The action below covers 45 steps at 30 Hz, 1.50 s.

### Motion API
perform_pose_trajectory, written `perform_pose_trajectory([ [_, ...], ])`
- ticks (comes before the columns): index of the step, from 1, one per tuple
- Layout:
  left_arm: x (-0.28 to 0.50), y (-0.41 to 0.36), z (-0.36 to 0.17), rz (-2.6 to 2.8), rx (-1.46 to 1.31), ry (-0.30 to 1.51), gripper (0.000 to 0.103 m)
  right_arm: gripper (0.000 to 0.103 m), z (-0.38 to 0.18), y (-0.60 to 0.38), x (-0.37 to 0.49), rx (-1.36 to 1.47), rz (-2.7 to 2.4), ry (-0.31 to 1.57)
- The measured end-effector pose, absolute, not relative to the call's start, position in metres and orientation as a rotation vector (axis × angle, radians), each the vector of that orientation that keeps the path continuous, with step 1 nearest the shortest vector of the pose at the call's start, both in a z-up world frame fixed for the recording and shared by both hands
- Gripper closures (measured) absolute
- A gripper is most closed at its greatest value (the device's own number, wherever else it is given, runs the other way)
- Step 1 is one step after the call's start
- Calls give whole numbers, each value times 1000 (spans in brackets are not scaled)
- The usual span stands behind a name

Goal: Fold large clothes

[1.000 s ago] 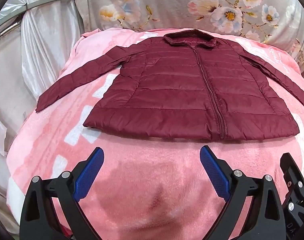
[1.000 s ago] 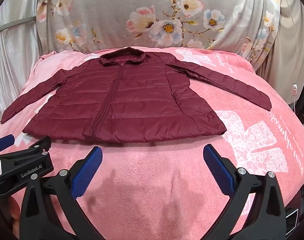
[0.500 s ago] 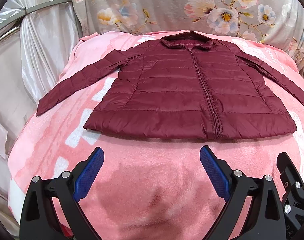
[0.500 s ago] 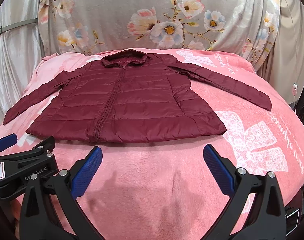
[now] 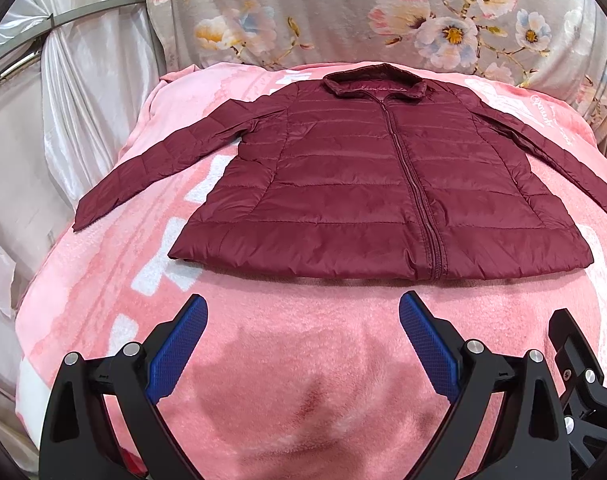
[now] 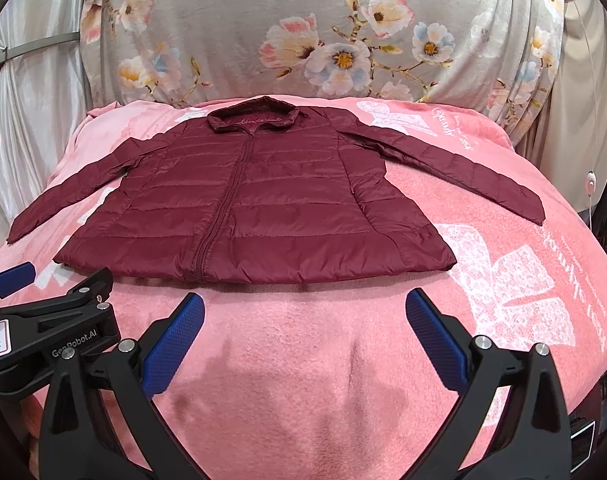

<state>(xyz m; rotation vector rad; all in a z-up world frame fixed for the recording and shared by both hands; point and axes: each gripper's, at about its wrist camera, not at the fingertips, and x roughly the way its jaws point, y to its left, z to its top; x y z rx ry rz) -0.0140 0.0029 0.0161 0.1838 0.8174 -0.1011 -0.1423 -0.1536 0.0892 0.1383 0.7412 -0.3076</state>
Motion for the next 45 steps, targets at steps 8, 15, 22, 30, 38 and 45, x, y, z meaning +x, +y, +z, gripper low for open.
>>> perform_pose_trajectory([
  [8, -13, 5, 16, -103, 181, 824, 9, 5, 89, -153, -143, 138, -305, 741],
  [15, -14, 7, 13, -104, 180, 827, 9, 5, 86, -152, -144, 138, -306, 744],
  [22, -14, 8, 12, -104, 180, 828, 9, 5, 87, -152, -144, 138, -306, 744],
  [30, -13, 9, 12, -101, 180, 828, 9, 5, 87, -151, -144, 139, -305, 743],
  [38, -13, 9, 12, -102, 180, 828, 9, 5, 86, -151, -144, 139, -305, 742],
  [45, -13, 9, 12, -102, 180, 828, 9, 5, 86, -150, -145, 138, -305, 742],
])
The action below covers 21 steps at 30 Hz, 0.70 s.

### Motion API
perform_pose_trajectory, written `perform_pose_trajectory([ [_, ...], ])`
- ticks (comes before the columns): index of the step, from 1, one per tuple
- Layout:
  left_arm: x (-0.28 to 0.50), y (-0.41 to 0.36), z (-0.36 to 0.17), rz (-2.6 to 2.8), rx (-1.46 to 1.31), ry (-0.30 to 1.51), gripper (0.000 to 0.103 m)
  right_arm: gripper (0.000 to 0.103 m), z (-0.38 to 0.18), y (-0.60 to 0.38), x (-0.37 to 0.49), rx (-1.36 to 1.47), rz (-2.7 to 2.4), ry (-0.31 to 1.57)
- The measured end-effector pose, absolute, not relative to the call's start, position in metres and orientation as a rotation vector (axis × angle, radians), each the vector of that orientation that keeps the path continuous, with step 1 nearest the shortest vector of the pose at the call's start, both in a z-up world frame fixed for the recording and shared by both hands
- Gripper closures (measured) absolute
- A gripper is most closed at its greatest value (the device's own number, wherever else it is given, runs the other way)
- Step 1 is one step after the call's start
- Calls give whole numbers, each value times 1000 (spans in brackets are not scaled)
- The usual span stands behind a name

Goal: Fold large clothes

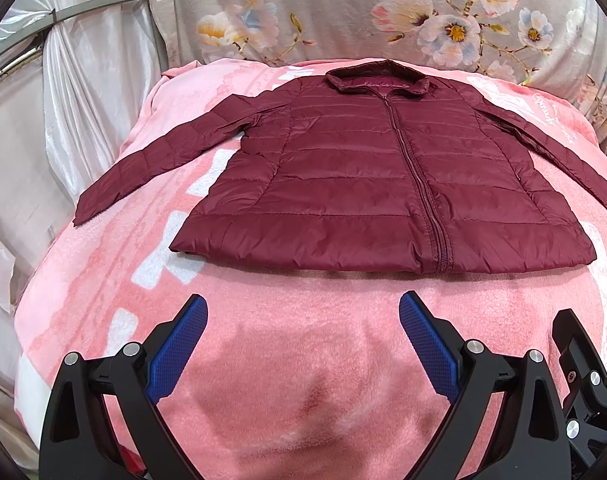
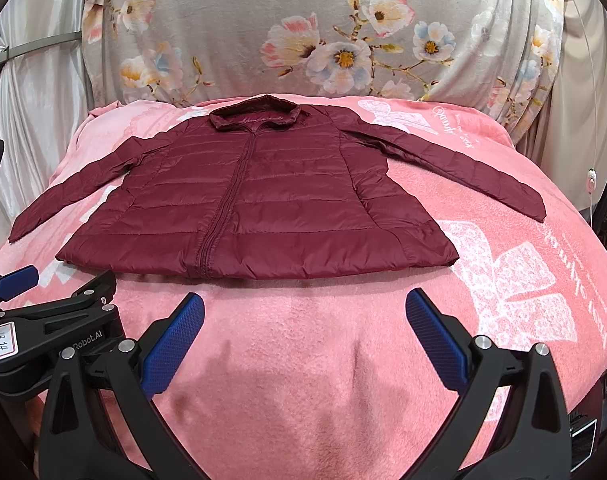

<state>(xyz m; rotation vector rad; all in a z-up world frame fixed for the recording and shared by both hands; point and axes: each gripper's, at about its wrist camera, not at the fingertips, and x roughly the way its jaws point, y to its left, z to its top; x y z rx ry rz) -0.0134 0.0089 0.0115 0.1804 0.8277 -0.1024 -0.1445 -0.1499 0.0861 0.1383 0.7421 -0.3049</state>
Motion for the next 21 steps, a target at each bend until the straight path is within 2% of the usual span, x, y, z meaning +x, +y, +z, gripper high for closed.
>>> perform_pose_trajectory([
  [21, -15, 10, 13, -98, 188, 813, 9, 5, 84, -148, -144, 142, -305, 745],
])
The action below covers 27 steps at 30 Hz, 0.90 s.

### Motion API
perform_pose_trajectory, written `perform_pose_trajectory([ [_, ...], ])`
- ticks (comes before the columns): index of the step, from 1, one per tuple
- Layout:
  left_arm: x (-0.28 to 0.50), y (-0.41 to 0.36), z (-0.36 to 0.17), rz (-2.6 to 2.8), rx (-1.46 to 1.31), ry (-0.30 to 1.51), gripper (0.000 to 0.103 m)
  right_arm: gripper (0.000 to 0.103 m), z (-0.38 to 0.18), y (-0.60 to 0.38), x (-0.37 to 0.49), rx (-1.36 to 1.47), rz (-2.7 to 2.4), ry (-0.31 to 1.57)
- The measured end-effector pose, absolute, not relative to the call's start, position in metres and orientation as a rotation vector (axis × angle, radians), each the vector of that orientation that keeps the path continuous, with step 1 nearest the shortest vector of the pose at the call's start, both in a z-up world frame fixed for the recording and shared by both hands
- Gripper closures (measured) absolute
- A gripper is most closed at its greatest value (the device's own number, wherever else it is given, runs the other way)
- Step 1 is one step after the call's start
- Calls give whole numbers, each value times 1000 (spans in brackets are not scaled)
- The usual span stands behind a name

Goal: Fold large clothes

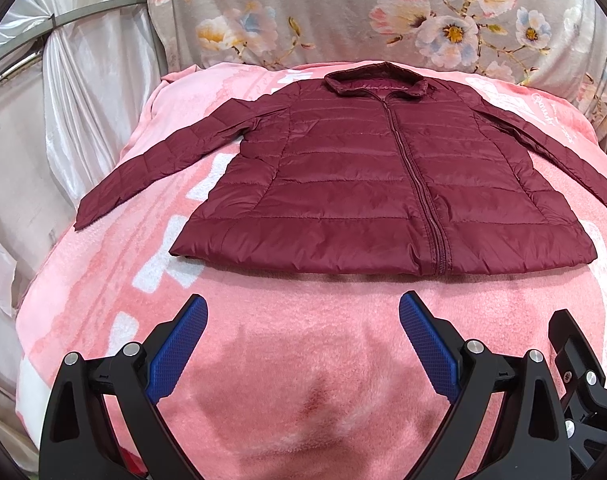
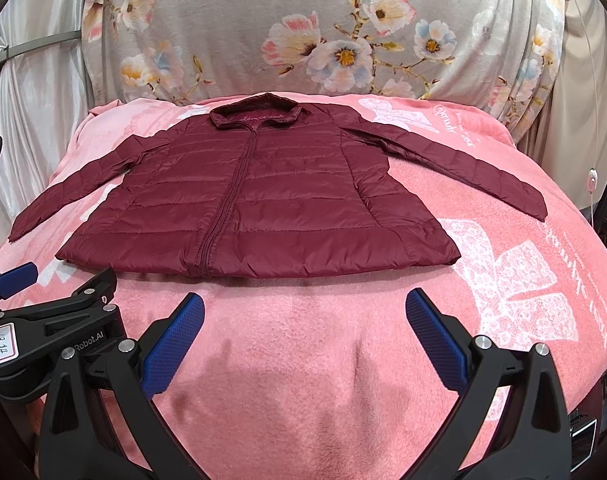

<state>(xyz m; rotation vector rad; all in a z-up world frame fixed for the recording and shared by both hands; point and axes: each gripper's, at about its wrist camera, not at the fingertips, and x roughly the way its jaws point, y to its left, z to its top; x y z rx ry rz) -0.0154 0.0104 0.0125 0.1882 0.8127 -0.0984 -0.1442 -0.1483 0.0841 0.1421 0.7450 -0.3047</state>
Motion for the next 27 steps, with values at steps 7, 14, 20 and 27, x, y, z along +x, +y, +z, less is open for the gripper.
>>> perform_pose_trajectory([
  [7, -4, 11, 10, -91, 180, 814, 8, 5, 80, -164, -135, 181, -287, 737],
  [14, 27, 17, 9, -82, 161, 808, 8, 5, 72, -263, -122, 472, -226, 656],
  [20, 63, 18, 9, -80, 143, 801, 8, 5, 56, -382, -111, 582, -517, 625],
  [27, 107, 14, 2, -48, 133, 812, 8, 5, 22, -507, -105, 738, -747, 565],
])
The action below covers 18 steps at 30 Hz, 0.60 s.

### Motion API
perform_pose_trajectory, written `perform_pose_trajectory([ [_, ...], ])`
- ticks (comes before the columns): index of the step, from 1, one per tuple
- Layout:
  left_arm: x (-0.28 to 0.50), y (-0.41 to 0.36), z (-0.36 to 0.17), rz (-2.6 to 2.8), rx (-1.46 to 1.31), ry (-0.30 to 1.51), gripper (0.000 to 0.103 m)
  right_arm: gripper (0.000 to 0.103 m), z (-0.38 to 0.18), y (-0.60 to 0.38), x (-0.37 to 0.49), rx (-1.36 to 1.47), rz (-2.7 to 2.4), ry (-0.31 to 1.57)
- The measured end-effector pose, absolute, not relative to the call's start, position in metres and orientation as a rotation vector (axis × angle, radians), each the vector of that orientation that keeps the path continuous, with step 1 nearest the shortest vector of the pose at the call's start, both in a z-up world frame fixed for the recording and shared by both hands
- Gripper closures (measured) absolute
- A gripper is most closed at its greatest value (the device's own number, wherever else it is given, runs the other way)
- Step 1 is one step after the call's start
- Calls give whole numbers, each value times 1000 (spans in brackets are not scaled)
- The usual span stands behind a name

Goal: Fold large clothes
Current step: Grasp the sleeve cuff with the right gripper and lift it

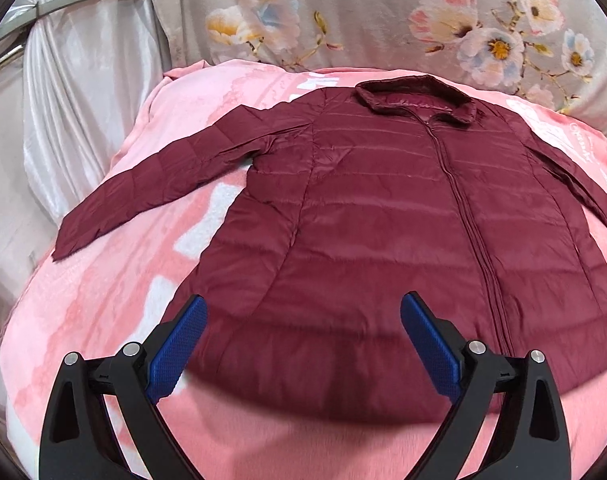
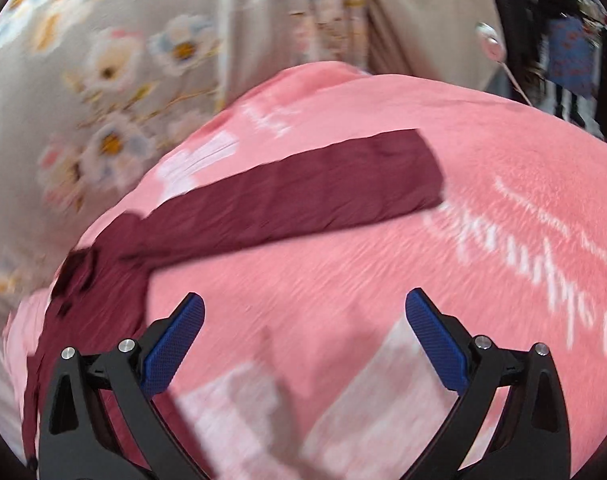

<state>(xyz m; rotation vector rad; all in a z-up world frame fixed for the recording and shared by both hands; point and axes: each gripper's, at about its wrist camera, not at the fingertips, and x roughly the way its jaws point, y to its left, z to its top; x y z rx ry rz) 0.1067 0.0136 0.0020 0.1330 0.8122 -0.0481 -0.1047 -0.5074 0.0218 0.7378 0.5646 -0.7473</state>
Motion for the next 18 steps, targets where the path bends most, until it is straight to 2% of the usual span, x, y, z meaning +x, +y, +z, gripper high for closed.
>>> perform_pose_trajectory([
  [2, 119, 13, 0, -52, 121, 816, 8, 7, 9, -539, -105, 798, -789, 539],
  [5, 135, 12, -2, -55, 114, 815, 8, 20, -8, -570, -103, 875, -824, 528],
  [6, 141, 12, -3, -54, 112, 818, 8, 30, -17, -581, -101, 921, -829, 527],
  [7, 145, 13, -4, -53, 108, 821, 8, 35, -23, -587, -100, 953, -828, 520],
  [9, 153, 14, -6, -45, 99, 831, 8, 40, -28, -596, -97, 986, -857, 458],
  [11, 162, 18, -9, -37, 83, 848, 8, 64, -28, -603, -89, 979, -861, 461],
  [12, 166, 22, -12, -27, 75, 859, 8, 91, -29, -608, -78, 999, -846, 468],
  [15, 172, 31, -18, 2, 74, 872, 8, 99, -13, -605, -49, 960, -809, 440],
  [18, 176, 43, -22, 64, 93, 872, 8, 101, 36, -569, -1, 767, -714, 419],
])
